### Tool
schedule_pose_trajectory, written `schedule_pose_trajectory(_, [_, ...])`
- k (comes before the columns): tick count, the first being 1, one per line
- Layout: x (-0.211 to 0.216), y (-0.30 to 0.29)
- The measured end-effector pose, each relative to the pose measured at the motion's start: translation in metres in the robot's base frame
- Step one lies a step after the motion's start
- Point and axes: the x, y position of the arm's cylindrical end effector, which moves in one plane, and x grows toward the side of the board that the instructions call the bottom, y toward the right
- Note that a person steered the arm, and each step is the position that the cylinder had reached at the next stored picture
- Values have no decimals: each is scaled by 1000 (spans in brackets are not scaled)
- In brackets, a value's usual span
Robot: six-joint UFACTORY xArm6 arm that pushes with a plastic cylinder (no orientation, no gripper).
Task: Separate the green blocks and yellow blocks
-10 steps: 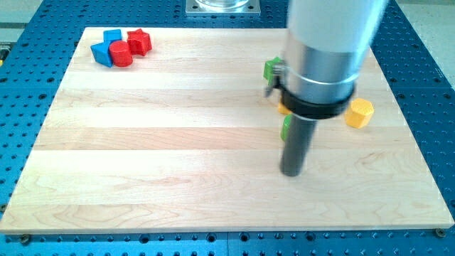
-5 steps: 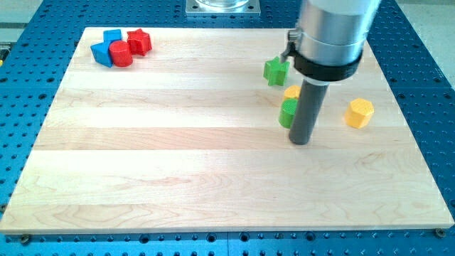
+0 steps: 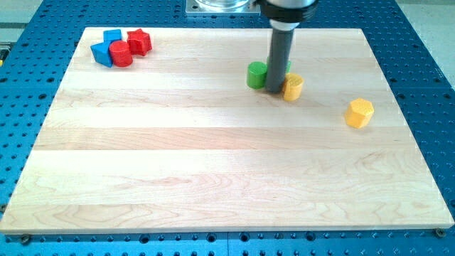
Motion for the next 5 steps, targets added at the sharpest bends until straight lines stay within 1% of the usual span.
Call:
schedule_pose_trajectory(1, [-4,37])
schedule_pose_trajectory(2, [-1,86])
schedule_pose_trajectory(3, [17,102])
schedule_pose_trajectory(4, [35,68])
schedule_pose_trajectory(5, [9,50])
